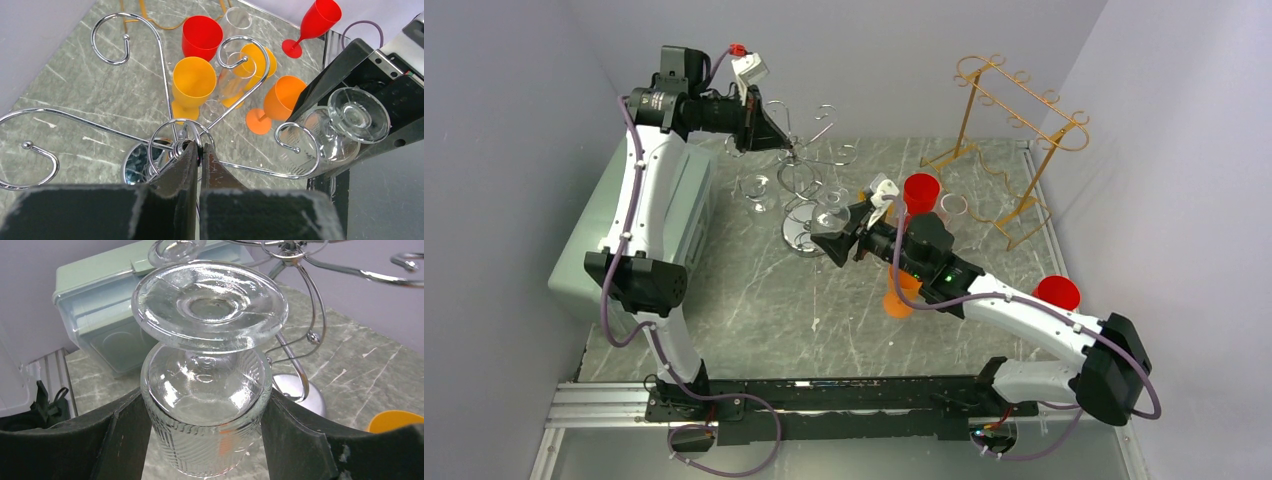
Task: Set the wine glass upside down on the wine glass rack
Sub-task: Adjust the wine rack at the center of the board.
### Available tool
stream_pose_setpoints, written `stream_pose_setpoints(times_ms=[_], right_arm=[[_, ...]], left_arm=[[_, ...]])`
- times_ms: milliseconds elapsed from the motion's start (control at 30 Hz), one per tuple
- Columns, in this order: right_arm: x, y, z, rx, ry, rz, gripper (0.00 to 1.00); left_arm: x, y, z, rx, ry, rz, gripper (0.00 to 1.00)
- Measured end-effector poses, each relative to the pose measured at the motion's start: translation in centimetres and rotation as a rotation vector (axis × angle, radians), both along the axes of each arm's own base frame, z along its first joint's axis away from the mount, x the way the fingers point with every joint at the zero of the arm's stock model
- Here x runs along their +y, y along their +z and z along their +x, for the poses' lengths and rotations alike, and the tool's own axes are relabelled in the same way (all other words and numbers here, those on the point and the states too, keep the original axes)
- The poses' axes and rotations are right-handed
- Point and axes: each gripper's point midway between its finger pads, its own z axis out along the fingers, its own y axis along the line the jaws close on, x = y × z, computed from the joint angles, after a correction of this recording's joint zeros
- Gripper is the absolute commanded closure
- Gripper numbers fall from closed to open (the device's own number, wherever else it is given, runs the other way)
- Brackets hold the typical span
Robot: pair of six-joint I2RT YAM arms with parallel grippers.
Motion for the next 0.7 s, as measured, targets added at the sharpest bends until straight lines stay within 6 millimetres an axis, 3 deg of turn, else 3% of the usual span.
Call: stream_pose_setpoints(times_ms=[200,367,533,700], right_arm=[[-0.9,-0.1,0.3,-0.013,-0.018,-0.023,1.00],[-0.9,-1.5,1.3,-0.002,-0.034,-0.058,1.00],[-0.6,-3.1,3.0,0.026,-0.050,-0.091,1.00],[-0.3,-3.2,4.0,0.031,-0.060,-0.095,1.00]], left_arm=[[1.0,0.7,-0.5,-0.007,0.011,0.008,1.00],[0.8,1.3,-0.9,-0.024,-0.008,-0.004,1.00],[0.6,0.3,-0.8,0.007,-0.016,-0.003,1.00],[0.1,-0.3,-1.2,0.009,-0.041,0.006,1.00]])
